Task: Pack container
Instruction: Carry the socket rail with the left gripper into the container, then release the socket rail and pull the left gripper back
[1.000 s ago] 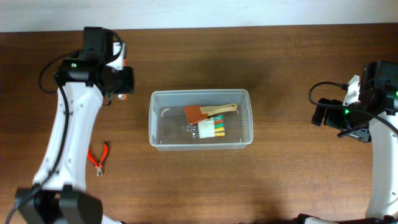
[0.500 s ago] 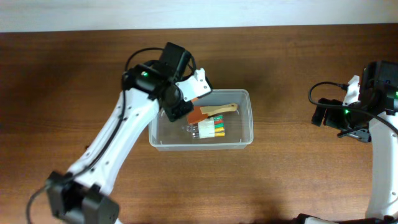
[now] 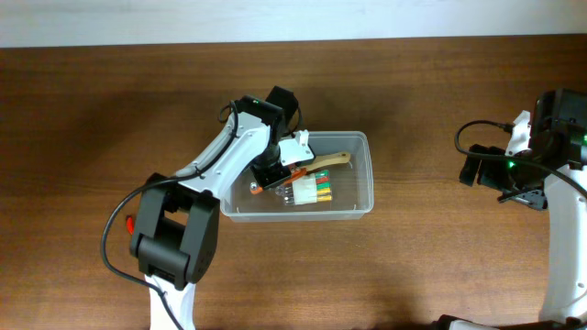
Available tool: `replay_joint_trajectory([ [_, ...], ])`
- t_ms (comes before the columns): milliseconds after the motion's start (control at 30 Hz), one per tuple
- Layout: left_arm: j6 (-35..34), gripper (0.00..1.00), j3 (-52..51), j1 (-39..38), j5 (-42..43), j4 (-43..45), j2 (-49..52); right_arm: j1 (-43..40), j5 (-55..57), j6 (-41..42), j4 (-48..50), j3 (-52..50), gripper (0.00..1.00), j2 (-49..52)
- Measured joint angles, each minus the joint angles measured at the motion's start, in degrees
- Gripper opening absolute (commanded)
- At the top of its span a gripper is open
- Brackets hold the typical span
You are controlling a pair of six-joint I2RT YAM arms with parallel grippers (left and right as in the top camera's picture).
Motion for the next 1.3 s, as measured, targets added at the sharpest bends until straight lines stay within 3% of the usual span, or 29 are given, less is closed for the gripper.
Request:
replay_joint_trajectory([
  [133, 0.11, 0.57, 0.0, 0.02, -0.02, 0.0, 0.33, 0.0, 0.0, 0.02, -0.02, 0.0, 0.99, 0.0],
  [167, 0.15, 0.69, 0.0, 0.02, -0.04, 0.0, 0.33, 0.0, 0.0, 0.04, -0.04, 0.0, 0.99, 0.0],
  [367, -4.22, 0.73, 1.11, 0.02, -5.42, -1.86, 0.39, 0.0, 0.02, 0.04, -0.13, 0.0, 0.99, 0.0],
  [633, -16.46, 0.99, 13.66, 0.48, -11.21, -13.25, -4.35, 0.0, 0.02, 0.04, 0.0, 0.0, 0.99, 0.0],
  [767, -22.53, 0.99, 14.6, 4.52, -12.31, -19.54, -14.49, 0.0, 0.02, 0.0, 0.07, 0.0, 0.99, 0.0],
  [1000, -28.7, 0.99, 10.86, 16.92, -12.87, -19.04, -32.15, 0.0, 0.0, -0.44, 0.28, 0.0, 0.99, 0.0],
  [1133, -29.75, 0.99, -0.09, 19.76, -12.5, -14.36, -44.0, 0.02, 0.02, -0.52, 0.31, -0.02, 0.99, 0.0],
  [1300, -31.98, 0.99, -20.74, 25.99, -11.82, -2.29, -55.87, 0.02, 0.02, -0.63, 0.5, -0.13, 0.99, 0.0],
])
